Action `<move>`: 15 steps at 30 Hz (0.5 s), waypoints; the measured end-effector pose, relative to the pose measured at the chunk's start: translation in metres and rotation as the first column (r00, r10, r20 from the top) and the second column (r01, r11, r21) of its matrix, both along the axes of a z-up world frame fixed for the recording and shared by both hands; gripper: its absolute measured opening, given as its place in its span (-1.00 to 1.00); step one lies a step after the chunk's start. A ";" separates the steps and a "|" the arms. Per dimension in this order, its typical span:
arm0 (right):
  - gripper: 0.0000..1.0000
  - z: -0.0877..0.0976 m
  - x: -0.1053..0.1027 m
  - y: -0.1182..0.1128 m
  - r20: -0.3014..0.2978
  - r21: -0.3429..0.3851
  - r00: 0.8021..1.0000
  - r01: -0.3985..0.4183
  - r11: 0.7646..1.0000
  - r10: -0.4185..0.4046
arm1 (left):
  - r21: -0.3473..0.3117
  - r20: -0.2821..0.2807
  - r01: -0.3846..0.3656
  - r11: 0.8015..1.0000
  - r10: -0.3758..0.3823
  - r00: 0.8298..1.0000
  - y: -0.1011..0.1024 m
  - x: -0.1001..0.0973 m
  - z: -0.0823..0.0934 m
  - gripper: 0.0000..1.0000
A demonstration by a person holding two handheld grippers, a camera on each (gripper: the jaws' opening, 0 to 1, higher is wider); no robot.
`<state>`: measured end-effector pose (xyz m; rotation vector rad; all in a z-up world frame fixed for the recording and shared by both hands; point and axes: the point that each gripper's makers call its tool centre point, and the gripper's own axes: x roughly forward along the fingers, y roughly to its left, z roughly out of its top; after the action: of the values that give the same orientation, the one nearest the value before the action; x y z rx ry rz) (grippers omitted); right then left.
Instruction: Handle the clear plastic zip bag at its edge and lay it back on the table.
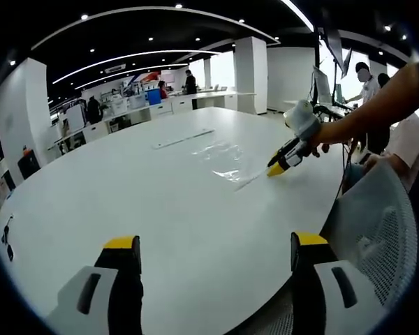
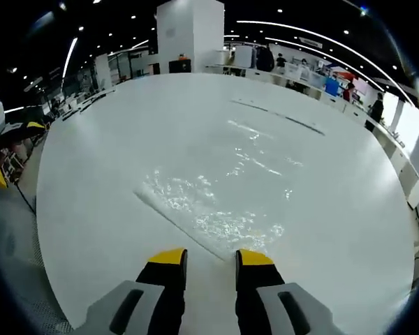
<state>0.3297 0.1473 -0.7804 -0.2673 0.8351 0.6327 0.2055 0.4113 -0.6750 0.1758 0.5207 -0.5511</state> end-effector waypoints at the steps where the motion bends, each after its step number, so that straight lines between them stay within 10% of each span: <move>1: -0.57 0.000 -0.001 0.001 -0.009 0.008 1.000 0.002 1.000 -0.002 | 0.000 -0.001 0.000 1.000 0.000 1.000 0.000 0.000 0.000 0.73; 15: -0.59 0.000 0.001 0.003 -0.002 -0.077 0.991 -0.137 0.988 0.137 | 0.007 -0.004 0.006 1.000 -0.006 1.000 0.000 -0.002 0.000 0.72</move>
<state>0.3305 0.1508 -0.7806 -0.3981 0.8437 0.7294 0.2038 0.4115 -0.6751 0.1836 0.5261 -0.5558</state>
